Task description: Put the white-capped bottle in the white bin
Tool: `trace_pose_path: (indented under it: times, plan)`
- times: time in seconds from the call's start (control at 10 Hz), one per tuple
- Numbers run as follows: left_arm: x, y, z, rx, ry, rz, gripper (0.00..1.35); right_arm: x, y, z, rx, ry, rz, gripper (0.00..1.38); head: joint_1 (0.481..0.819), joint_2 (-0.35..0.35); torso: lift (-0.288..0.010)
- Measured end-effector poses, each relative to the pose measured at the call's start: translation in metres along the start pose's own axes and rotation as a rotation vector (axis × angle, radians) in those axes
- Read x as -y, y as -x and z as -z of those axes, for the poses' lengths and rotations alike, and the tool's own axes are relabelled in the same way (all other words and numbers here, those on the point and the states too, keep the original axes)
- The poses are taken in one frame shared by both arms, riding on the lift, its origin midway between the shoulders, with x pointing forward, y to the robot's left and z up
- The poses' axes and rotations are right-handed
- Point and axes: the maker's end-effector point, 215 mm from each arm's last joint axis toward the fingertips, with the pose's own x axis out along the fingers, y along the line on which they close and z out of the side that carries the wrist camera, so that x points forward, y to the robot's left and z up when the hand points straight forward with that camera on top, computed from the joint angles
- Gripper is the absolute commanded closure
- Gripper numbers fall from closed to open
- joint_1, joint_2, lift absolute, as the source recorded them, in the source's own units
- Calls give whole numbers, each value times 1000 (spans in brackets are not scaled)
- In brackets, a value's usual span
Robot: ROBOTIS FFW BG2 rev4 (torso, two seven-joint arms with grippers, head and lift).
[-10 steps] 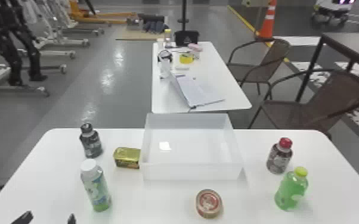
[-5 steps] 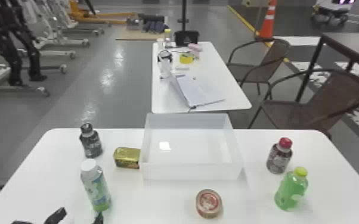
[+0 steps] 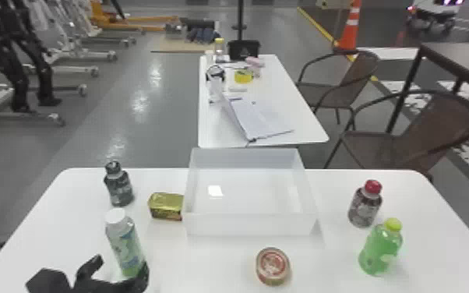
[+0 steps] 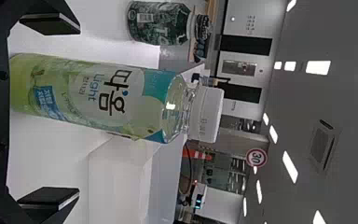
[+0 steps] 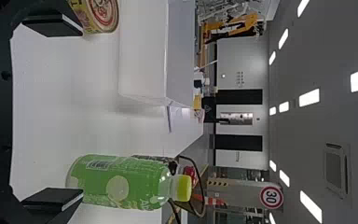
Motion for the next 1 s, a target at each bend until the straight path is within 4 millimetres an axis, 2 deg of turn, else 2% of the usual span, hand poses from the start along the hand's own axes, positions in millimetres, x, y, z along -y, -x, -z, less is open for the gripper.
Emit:
trace_pose_path:
  times: [0.5, 0.6, 0.7, 0.8, 1.0]
  plan:
    - [-8, -28, -10, 30, -23, -2, 93, -4, -4, 0, 2, -7, -7, 84, 549, 0, -100]
    - [-8, -35, -13, 41, -20, 0, 167, -5, -5, 0, 3, -8, -9, 84, 549, 0, -100]
    - [-8, -40, -15, 46, -16, 1, 530, -6, -5, -1, 4, -8, -10, 84, 549, 0, -100]
    - [-8, -42, -14, 44, -12, 1, 835, -6, -6, 0, 4, -9, -11, 84, 549, 0, -100]
    - [-8, -40, -9, 33, -16, -2, 975, -6, -6, 0, 3, -11, -12, 84, 549, 0, -100]
